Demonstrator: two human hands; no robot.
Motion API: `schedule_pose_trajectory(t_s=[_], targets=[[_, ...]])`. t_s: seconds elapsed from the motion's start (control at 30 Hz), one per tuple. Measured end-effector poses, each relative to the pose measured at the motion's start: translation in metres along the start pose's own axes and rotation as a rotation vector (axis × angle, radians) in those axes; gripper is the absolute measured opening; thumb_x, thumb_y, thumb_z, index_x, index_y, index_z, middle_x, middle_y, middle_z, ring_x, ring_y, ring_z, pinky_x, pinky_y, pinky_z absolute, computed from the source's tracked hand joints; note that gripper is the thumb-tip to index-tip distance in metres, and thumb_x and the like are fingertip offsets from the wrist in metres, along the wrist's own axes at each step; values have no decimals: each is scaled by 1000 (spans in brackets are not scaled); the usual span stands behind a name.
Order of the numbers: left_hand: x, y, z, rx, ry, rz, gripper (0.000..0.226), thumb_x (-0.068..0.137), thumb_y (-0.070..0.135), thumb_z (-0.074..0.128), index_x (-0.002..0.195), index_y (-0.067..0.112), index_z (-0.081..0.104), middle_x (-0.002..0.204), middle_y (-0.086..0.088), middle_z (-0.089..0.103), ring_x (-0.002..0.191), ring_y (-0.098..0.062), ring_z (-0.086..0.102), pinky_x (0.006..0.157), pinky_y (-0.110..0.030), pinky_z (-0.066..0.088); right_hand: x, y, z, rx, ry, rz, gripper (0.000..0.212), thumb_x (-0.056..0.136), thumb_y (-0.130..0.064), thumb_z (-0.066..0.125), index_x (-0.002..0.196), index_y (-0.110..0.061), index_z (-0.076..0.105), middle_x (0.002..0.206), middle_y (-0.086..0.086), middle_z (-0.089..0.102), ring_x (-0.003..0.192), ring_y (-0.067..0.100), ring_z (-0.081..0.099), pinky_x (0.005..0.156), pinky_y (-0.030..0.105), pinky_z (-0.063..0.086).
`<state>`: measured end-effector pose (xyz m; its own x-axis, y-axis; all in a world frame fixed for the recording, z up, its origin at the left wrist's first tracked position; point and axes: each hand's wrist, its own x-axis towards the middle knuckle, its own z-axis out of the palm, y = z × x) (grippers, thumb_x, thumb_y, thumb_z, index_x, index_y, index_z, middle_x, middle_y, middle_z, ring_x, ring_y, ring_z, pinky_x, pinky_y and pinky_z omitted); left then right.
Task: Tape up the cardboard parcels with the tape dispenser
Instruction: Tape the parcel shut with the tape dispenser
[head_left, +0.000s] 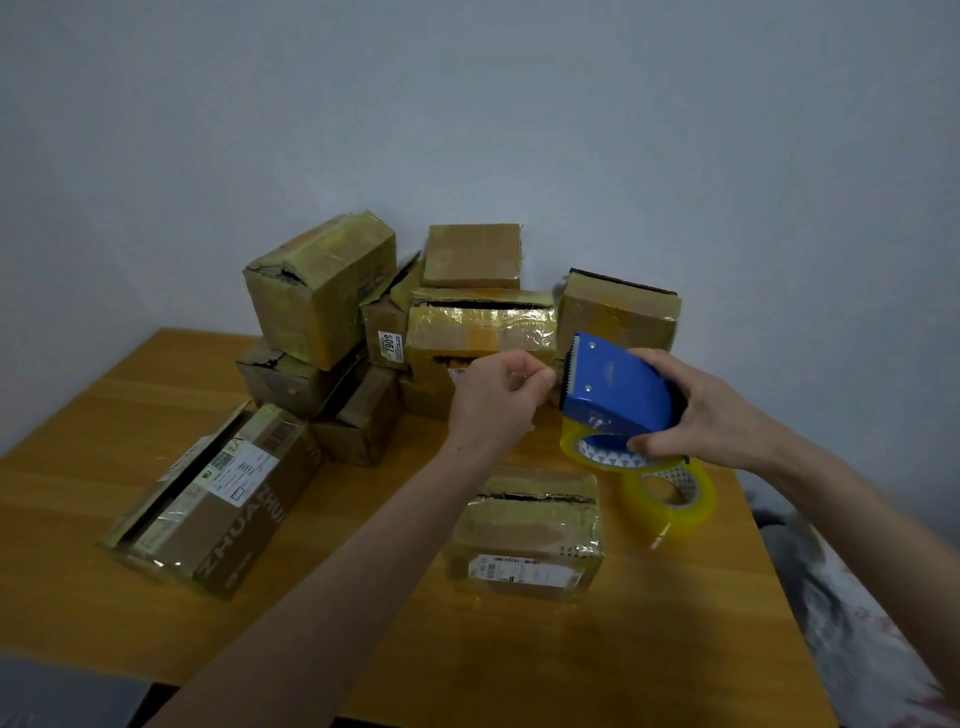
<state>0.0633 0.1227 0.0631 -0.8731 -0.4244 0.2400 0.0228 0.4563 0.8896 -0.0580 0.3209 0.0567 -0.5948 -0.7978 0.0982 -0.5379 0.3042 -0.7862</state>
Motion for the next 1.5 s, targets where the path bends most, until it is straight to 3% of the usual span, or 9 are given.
schedule_pose_trajectory(t_s=[0.2, 0.37, 0.5, 0.63, 0.8, 1.23, 1.37, 1.43, 1.5], targets=[[11, -7, -6, -465, 86, -360, 10, 93, 13, 58, 85, 15, 62, 87, -5, 69, 74, -13, 70, 57, -20, 55, 7, -7, 0, -211, -70, 30, 72, 65, -35, 80, 124, -46, 41, 110, -19, 56, 96, 3, 59, 75, 18, 49], [9, -31, -5, -527, 48, -526, 12, 93, 12, 57, 101, 5, 63, 88, -9, 72, 71, -12, 71, 56, -20, 55, 4, -8, 5, -218, -153, 60, 65, 61, -50, 72, 116, -58, 40, 109, -21, 56, 96, 5, 61, 78, 22, 53], [1, -59, -33, -676, 145, -663, 11, 93, 10, 55, 96, 4, 63, 80, -8, 73, 70, -14, 72, 53, -20, 55, -4, 0, -3, -332, -191, 101, 75, 60, -57, 68, 129, -53, 37, 113, -16, 58, 98, 9, 60, 85, 33, 53], [-8, -89, -62, -520, 140, -663, 16, 95, 15, 56, 87, 5, 67, 74, -4, 72, 68, -11, 71, 53, -21, 55, -11, 8, -10, -442, -255, 179, 80, 51, -68, 61, 124, -50, 34, 111, -12, 57, 94, 9, 58, 81, 31, 51], [-36, -110, -41, -412, 166, -710, 15, 95, 17, 57, 87, 8, 65, 76, -3, 68, 67, -11, 69, 50, -22, 52, -9, 22, -4, -550, -298, 196, 73, 69, -48, 77, 130, -43, 39, 112, -11, 58, 96, 11, 57, 79, 29, 50], [-60, -147, -7, -298, 202, -825, 15, 96, 10, 54, 88, 0, 60, 86, -11, 66, 77, -18, 66, 49, -23, 54, 0, 47, 18, -626, -443, 306, 71, 68, -49, 74, 130, -49, 40, 105, -15, 58, 95, 14, 56, 80, 33, 50], [-59, -158, 4, -208, 156, -840, 15, 98, 15, 51, 89, 6, 59, 89, -6, 64, 90, -23, 64, 57, -23, 51, 2, 54, 21, -569, -438, 347, 71, 68, -44, 76, 129, -46, 41, 105, -11, 57, 94, 16, 56, 75, 31, 46], [-57, -158, 9, -175, 120, -867, 16, 99, 16, 50, 102, 3, 59, 93, -8, 63, 93, -25, 62, 60, -24, 51, 2, 56, 23, -580, -424, 343, 70, 67, -44, 76, 129, -45, 41, 99, -14, 56, 89, 13, 55, 69, 28, 45], [-58, -155, 10, -162, 75, -933, 36, 98, 13, 51, 130, 1, 45, 109, -13, 59, 94, -25, 60, 66, -31, 53, 1, 56, 24, -608, -404, 324, 69, 67, -46, 75, 127, -45, 41, 91, -18, 53, 81, 7, 52, 61, 24, 40]])
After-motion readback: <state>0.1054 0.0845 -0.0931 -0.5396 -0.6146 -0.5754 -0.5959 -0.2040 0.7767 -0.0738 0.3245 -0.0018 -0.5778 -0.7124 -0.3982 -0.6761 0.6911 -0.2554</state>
